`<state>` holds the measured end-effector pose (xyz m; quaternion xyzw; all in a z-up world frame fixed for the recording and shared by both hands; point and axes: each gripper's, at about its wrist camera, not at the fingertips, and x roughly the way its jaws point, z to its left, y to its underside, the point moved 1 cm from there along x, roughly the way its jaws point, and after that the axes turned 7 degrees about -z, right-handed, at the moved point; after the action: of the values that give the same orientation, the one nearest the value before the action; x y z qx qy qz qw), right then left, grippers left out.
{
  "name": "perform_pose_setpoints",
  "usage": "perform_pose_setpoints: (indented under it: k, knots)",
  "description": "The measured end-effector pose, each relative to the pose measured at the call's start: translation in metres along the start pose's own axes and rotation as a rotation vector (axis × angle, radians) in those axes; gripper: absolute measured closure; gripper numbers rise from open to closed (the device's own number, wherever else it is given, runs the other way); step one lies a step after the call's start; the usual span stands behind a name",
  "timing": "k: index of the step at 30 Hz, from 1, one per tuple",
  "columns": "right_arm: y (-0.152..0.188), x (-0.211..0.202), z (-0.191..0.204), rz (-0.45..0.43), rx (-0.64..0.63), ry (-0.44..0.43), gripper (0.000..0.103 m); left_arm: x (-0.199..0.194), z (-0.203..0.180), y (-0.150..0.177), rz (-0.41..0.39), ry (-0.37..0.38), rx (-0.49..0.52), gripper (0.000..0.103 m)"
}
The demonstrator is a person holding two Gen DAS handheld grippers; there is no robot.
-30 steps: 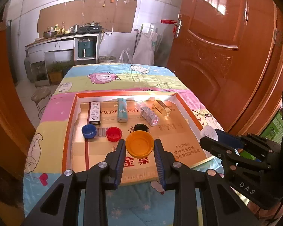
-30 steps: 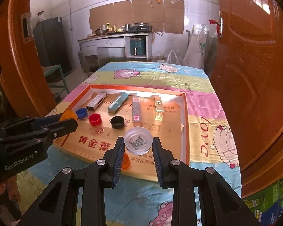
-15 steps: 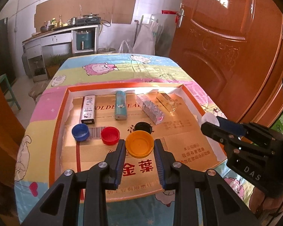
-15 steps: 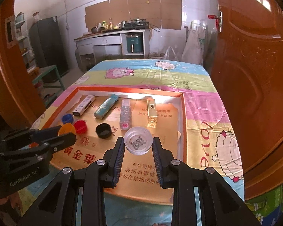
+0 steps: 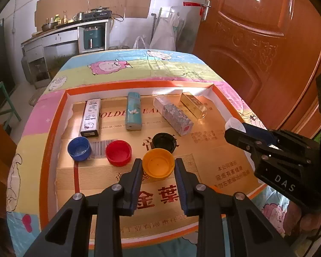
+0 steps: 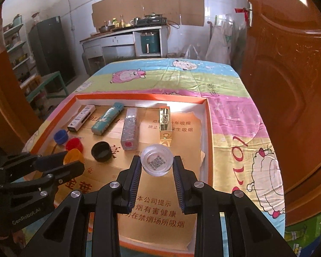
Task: Organize rigid objects
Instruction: 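Carry the yellow cap with the left tool while the right tool carries the white cap into the tray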
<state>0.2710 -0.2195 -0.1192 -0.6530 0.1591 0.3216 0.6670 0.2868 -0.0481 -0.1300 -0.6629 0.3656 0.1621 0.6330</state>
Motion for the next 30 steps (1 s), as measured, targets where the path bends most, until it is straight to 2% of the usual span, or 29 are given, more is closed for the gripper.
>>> perform_pose_setpoints:
  k: [11,25,28,30]
  knots:
    - [0.003,0.022,-0.002,0.026,0.000,-0.009,0.072,0.017,0.002,0.005,0.035,-0.003,0.000,0.072]
    - [0.007,0.035,0.000,0.059,-0.010,-0.011,0.072,0.021,0.002,0.006,0.036,0.006,0.007,0.072]
    - [0.008,0.037,0.002,0.067,-0.015,-0.008,0.072,0.021,0.001,0.006,0.035,0.006,0.014,0.072]
    - [0.009,0.039,0.002,0.077,-0.019,-0.003,0.072,0.020,0.001,0.006,0.033,0.005,0.017,0.067]
